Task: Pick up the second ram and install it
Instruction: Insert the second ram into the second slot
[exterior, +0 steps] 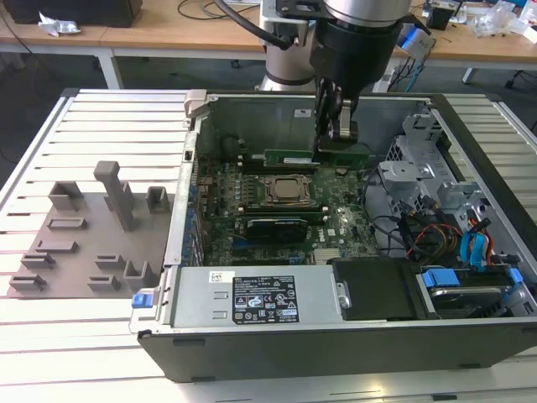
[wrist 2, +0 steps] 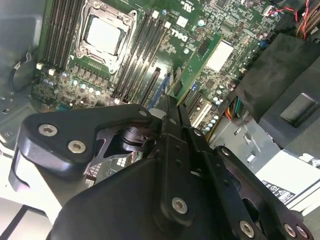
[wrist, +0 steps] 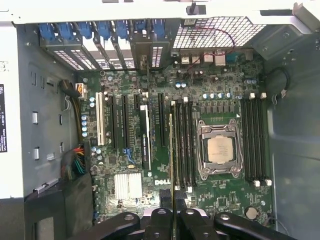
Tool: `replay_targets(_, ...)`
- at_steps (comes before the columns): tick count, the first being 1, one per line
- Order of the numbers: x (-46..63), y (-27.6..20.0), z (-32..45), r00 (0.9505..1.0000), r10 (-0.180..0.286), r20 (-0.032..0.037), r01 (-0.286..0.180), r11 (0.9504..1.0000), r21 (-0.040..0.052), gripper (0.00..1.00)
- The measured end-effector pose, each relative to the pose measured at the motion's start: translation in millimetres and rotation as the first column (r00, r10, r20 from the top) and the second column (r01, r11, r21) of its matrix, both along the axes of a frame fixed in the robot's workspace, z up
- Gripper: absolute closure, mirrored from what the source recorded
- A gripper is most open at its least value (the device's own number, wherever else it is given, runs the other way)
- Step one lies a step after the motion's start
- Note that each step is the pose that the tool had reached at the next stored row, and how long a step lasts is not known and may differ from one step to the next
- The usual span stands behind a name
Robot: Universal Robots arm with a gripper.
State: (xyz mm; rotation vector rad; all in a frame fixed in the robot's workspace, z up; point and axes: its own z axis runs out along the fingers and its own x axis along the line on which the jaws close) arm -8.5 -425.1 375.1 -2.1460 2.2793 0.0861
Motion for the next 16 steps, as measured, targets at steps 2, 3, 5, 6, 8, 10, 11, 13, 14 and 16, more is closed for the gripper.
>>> replay_targets(2,0.0,0.0,-2.8,1.0000,0.000,-0.0001,0.000,1.0000,-0.0001,0.87)
replay_targets(3,0.0,0.0,-4.6,1.0000,0.000,0.0000,0.000,1.0000,0.0000,0.87)
replay_targets(5,0.0,0.0,-7.4,1.0000,0.000,0.0000,0.000,1.0000,0.0000,0.87)
replay_targets(6,0.0,0.0,-8.5,1.0000,0.000,0.0000,0.000,1.0000,-0.0001,0.87)
replay_targets(8,0.0,0.0,-11.7,1.0000,0.000,0.0000,0.000,1.0000,0.0001,0.87)
replay_targets(10,0.0,0.0,-16.0,1.0000,0.000,-0.0001,0.000,1.0000,0.0000,0.87)
replay_targets(11,0.0,0.0,-17.2,1.0000,0.000,0.0000,0.000,1.0000,0.0000,0.87)
replay_targets(13,0.0,0.2,-19.7,1.0000,0.000,0.0000,0.000,1.0000,0.0000,0.87)
replay_targets(14,0.0,0.4,-20.9,1.0000,0.000,-0.0001,0.000,1.0000,-0.0001,0.87)
replay_targets(16,0.0,0.8,-23.4,1.0000,0.000,0.0000,0.000,1.0000,0.0000,0.87)
